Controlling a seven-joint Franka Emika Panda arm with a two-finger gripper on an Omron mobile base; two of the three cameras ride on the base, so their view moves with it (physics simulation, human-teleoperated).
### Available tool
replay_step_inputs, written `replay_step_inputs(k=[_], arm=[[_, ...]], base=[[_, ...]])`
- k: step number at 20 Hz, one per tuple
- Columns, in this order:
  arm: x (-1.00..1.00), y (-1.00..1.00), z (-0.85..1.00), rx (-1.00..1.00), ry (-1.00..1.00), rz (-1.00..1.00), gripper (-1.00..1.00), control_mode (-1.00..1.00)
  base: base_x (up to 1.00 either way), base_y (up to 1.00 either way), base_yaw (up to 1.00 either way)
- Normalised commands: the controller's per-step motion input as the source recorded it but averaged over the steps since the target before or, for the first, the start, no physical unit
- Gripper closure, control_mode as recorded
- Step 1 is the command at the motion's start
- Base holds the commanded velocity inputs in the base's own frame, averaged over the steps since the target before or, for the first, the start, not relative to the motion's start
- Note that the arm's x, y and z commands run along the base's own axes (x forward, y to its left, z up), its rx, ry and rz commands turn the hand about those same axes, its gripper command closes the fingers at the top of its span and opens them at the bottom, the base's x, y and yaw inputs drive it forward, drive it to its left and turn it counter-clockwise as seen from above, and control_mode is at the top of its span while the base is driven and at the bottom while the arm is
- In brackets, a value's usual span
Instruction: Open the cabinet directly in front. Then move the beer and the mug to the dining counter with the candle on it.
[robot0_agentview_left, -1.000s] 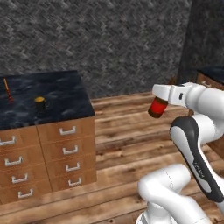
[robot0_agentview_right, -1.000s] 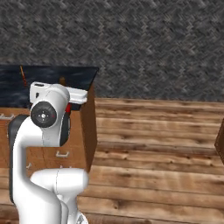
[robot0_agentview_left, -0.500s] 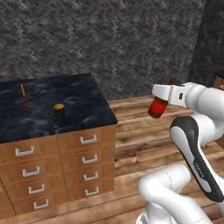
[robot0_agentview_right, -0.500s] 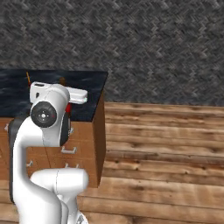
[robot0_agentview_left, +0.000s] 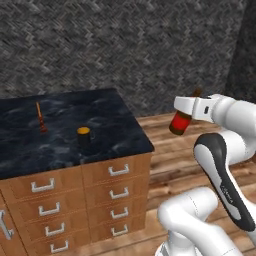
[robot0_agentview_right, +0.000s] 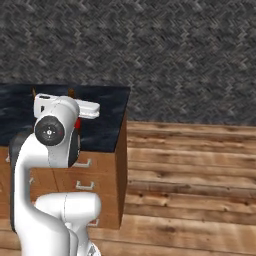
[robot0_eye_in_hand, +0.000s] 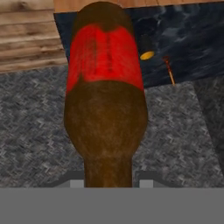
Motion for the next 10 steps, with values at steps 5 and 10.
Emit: replay_step_inputs(k=[5, 10], arm=[[0.00, 0.00, 0.00, 0.00, 0.00, 0.00, 1.00, 1.00], [0.00, 0.00, 0.00, 0.00, 0.00, 0.00, 1.00, 1.00]], base=[[0.43, 0.35, 0.00], [0.38, 0.36, 0.00]])
